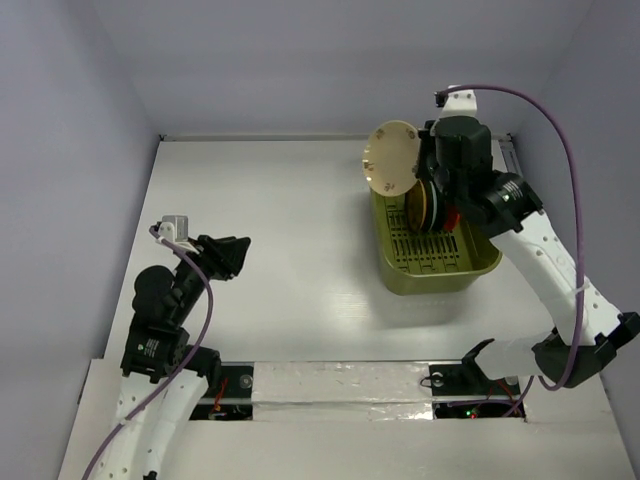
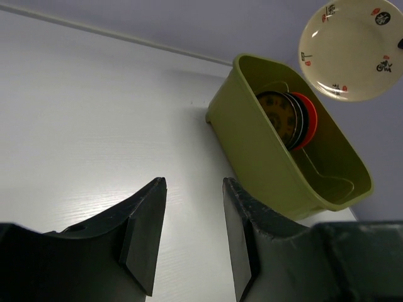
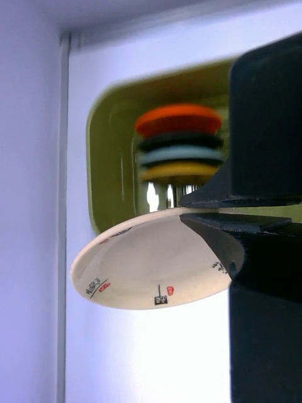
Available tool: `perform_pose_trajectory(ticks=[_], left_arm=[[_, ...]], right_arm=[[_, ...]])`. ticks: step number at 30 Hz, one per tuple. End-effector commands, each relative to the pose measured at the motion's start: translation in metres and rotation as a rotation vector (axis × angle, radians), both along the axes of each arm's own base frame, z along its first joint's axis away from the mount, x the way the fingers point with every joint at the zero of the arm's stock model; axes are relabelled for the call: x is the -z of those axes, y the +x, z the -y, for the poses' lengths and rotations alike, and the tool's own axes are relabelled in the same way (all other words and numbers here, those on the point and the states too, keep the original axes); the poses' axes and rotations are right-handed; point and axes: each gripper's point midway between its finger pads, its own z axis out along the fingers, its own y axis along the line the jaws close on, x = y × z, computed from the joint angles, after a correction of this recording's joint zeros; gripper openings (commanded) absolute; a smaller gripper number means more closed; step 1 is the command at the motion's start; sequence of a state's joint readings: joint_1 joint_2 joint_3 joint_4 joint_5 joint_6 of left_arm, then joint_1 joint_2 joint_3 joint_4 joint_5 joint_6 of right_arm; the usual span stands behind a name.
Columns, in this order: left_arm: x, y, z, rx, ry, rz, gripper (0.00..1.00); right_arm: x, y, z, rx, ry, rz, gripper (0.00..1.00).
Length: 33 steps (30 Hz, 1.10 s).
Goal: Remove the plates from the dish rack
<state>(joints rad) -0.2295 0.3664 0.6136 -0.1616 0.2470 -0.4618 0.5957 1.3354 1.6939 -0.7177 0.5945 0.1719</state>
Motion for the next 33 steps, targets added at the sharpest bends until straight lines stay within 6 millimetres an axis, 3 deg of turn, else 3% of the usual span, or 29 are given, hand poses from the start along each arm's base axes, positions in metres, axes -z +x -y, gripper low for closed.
perform_pose_trajectory(ticks=[1, 4, 5, 8, 9, 11, 12, 14, 15, 18, 19, 23, 29, 32, 33], left_arm=[[-0.01, 0.002, -0.009, -0.05, -0.013, 0.042, 0.38], [-0.013, 0.003, -0.017, -0.096, -0.017, 0.049, 0.38], [-0.012, 0.003, -0.019, -0.107, -0.018, 0.048, 0.38], [-0.014, 0.002, -0.021, -0.118, -0.02, 0.054, 0.38], [-0.014, 0.002, -0.022, -0.119, -0.02, 0.054, 0.38], [-0.015, 0.002, -0.021, -0.116, -0.022, 0.057, 0.38], [-0.014, 0.002, -0.021, -0.118, -0.02, 0.056, 0.38], [-0.014, 0.002, -0.021, -0.115, -0.021, 0.055, 0.38], [-0.014, 0.003, -0.02, -0.113, -0.02, 0.056, 0.38], [-0.015, 0.002, -0.02, -0.108, -0.021, 0.057, 0.38], [-0.014, 0.002, -0.02, -0.108, -0.02, 0.056, 0.38], [-0.015, 0.002, -0.019, -0.105, -0.022, 0.061, 0.38], [-0.015, 0.002, -0.019, -0.104, -0.023, 0.059, 0.38], [-0.014, 0.002, -0.019, -0.102, -0.022, 0.058, 0.38], [-0.015, 0.002, -0.019, -0.102, -0.023, 0.059, 0.38]], right_arm=[[-0.002, 0.006, -0.077, -0.229, 0.182, 0.016, 0.0], [0.014, 0.008, -0.135, -0.36, 0.269, -0.015, 0.0], [0.035, 0.015, -0.157, -0.387, 0.266, -0.056, 0.0], [0.058, 0.02, -0.206, -0.45, 0.312, -0.101, 0.0], [0.082, 0.029, -0.225, -0.457, 0.309, -0.139, 0.0], [0.098, 0.032, -0.25, -0.48, 0.34, -0.169, 0.0], [0.123, 0.036, -0.266, -0.485, 0.329, -0.212, 0.0], [0.136, 0.041, -0.284, -0.493, 0.357, -0.228, 0.0], [0.158, 0.046, -0.293, -0.488, 0.351, -0.261, 0.0], [0.186, 0.046, -0.309, -0.5, 0.363, -0.312, 0.0], [0.205, 0.049, -0.312, -0.489, 0.349, -0.339, 0.0], [0.245, 0.05, -0.311, -0.454, 0.324, -0.397, 0.0], [0.285, 0.048, -0.301, -0.398, 0.265, -0.462, 0.41], [0.282, 0.045, -0.296, -0.396, 0.257, -0.459, 0.53], [0.269, 0.045, -0.294, -0.396, 0.264, -0.436, 0.58]])
